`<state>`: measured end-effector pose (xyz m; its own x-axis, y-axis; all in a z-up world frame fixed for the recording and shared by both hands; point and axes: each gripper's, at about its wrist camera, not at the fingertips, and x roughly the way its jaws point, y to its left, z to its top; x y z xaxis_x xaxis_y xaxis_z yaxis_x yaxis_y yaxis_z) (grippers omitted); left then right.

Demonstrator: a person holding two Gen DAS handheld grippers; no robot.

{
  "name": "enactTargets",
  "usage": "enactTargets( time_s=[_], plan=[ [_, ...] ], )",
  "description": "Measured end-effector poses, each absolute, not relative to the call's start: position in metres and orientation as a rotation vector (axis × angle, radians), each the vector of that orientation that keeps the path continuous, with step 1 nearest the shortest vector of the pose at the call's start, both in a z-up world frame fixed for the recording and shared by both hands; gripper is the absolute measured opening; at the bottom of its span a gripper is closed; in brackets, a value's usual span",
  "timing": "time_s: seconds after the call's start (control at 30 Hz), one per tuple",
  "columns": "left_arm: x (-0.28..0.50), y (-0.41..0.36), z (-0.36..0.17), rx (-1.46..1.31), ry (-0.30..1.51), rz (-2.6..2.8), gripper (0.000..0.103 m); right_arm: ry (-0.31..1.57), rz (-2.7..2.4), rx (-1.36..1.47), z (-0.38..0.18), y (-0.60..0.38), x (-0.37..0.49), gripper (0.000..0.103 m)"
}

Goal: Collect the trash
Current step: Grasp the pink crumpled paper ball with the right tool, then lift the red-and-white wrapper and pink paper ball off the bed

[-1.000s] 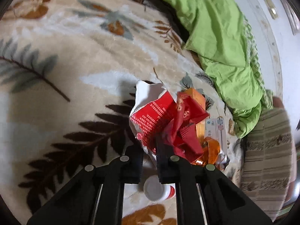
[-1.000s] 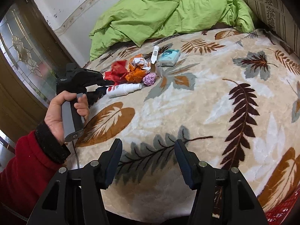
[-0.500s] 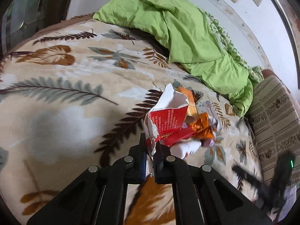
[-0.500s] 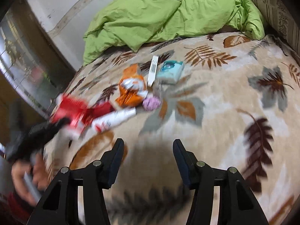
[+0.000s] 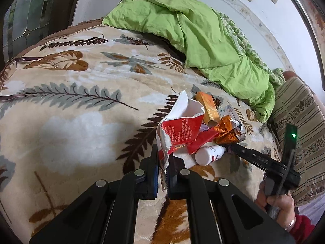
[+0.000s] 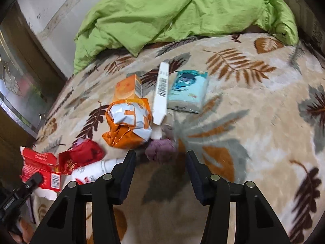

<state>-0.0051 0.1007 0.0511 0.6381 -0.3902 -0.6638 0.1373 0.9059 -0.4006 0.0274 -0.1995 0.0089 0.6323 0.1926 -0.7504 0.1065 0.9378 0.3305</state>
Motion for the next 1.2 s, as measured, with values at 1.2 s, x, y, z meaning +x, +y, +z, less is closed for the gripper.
enactTargets(
  time_s=[1.2],
  plan=[
    [-0.144, 0.019, 0.115, -0.086, 0.733, -0.482, 0.005, 0.722, 0.064, 0.327, 0.078, -0.184, -0.195, 0.033]
  ],
)
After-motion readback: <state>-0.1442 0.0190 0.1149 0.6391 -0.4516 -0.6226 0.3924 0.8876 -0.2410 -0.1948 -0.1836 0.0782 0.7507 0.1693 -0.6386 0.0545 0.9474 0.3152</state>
